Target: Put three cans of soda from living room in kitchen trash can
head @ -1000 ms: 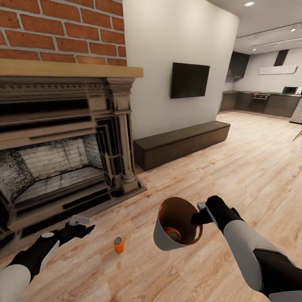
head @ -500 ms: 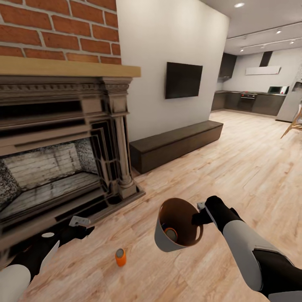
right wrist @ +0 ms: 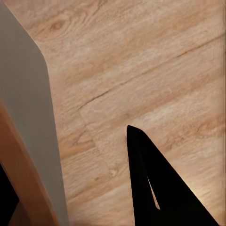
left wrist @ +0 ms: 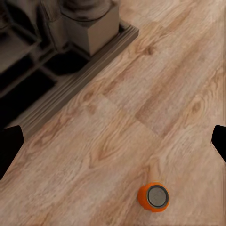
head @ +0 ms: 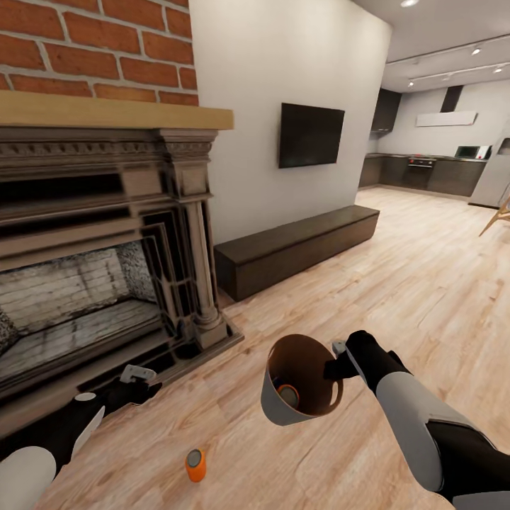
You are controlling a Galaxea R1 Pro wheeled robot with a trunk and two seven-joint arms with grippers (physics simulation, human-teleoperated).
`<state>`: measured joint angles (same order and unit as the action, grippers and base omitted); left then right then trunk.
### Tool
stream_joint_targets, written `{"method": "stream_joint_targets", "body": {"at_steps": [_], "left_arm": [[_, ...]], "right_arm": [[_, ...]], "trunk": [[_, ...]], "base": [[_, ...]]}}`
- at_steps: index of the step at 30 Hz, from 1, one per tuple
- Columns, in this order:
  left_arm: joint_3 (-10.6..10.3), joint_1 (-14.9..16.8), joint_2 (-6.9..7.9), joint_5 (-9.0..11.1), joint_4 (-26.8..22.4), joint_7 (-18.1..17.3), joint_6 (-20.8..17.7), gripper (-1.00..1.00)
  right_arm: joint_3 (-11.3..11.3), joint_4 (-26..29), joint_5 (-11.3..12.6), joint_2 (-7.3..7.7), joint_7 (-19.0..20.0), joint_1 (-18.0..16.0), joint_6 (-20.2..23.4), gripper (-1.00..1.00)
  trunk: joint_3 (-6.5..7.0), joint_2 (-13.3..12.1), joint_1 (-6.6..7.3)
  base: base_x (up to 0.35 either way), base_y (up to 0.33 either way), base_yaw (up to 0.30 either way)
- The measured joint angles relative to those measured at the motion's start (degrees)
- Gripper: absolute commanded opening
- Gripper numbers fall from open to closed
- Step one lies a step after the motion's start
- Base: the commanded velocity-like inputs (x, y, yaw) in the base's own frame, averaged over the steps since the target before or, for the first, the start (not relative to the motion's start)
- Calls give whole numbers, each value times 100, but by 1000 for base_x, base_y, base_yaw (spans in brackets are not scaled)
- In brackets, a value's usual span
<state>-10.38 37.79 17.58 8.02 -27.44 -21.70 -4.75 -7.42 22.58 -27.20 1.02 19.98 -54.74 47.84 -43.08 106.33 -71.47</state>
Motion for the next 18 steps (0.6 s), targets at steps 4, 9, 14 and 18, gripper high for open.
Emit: {"method": "stream_joint_targets", "body": {"at_steps": [4, 9, 14, 18], "left_arm": [[-5, 0, -41, -1, 1, 89, -5, 100], [-2, 0, -57, 1, 1, 129, -8, 100], [12, 0, -60, 13, -2, 140, -8, 100], [16, 0, -59, 36, -5, 137, -2, 100]], "right_arm": [[-8, 1, 3, 3, -2, -2, 2, -100], [-15, 10, -37, 12, -3, -2, -4, -100], [-7, 3, 18, 0, -2, -1, 5, -100], [-2, 2, -8, -3, -2, 0, 0, -100]], "trunk": [[0, 0, 0], [7, 0, 0], [12, 0, 0], [13, 0, 0]], "base": [[268, -178, -25], [248, -144, -111], [172, -38, -48], [51, 7, -12]]}}
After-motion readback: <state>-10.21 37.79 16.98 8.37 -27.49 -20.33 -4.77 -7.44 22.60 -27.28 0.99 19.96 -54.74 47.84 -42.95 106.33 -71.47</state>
